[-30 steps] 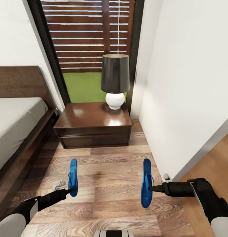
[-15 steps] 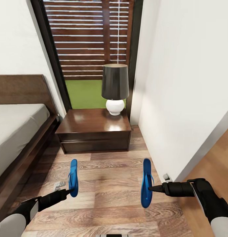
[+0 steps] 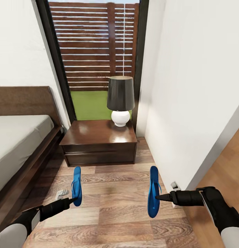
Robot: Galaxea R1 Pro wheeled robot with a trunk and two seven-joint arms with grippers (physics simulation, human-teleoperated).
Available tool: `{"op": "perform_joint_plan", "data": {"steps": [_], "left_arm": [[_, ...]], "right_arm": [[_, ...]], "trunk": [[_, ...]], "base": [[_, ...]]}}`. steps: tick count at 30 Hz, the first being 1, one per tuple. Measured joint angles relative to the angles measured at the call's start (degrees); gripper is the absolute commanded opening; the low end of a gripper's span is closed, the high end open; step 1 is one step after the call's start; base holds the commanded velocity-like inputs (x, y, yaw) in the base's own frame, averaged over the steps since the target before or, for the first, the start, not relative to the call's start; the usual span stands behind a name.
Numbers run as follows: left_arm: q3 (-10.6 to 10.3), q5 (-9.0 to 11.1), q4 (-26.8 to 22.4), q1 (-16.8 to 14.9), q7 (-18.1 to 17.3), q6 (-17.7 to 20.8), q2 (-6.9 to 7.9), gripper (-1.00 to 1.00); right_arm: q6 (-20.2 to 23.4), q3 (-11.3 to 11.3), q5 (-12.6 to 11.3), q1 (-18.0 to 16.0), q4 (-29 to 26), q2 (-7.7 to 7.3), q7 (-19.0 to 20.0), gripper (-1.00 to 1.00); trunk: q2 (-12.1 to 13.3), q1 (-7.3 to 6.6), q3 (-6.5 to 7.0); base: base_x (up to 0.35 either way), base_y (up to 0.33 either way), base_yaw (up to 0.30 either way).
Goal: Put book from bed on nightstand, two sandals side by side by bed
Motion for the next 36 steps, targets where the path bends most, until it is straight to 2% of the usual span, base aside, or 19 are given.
{"op": "perform_joint_plan", "data": {"steps": [4, 15, 20, 27, 28, 32, 36], "left_arm": [[0.0, 0.0, 0.0, 0.0, 0.0, 0.0, 0.0, -1.0], [-0.1, -0.06, 0.05, 0.0, 0.0, 0.0, -0.08, -1.0], [-0.09, -0.05, 0.02, 0.02, 0.03, -0.02, -0.08, -1.0], [-0.29, -0.24, 2.5, 0.02, 0.07, -0.07, -0.08, -1.0], [-0.33, -0.27, 2.88, 0.01, 0.05, -0.08, -0.08, -1.0], [-0.28, -0.25, 3.16, 0.01, -0.02, -0.09, -0.02, -1.0], [-0.29, -0.23, 3.26, 0.01, -0.04, -0.09, -0.07, -1.0]], "right_arm": [[-0.01, 0.0, 0.0, 0.0, 0.01, 0.0, 0.03, -1.0], [-0.09, 0.48, 0.47, 0.11, 0.72, 0.0, -0.04, -1.0], [-0.48, 0.53, 0.73, 0.23, 2.49, 0.01, -0.17, -1.0], [-4.4, 0.51, 1.65, 0.29, 5.07, 0.0, -0.23, -1.0], [-6.6, 0.53, 1.67, 0.33, 6.38, 0.0, -0.28, -1.0], [-10.3, 0.46, 1.63, 0.34, 8.53, 0.01, -0.48, -1.0], [-11.34, 0.35, 1.59, 0.34, 9.13, -0.01, -3.13, -1.0]], "trunk": [[0.05, -0.1, 0.89], [0.06, -0.1, 0.89], [0.06, -0.1, 0.89], [0.06, -0.1, 0.89], [0.06, -0.1, 0.89], [0.06, -0.1, 0.89], [0.06, -0.1, 0.89]], "base": [[0.0, 0.0, 0.0], [0.0, 0.0, 0.007], [0.0, 0.0, 0.185], [0.0, 0.0, 0.273], [0.0, 0.0, 0.268], [0.0, 0.0, 0.251], [0.0, 0.0, 0.23]]}}
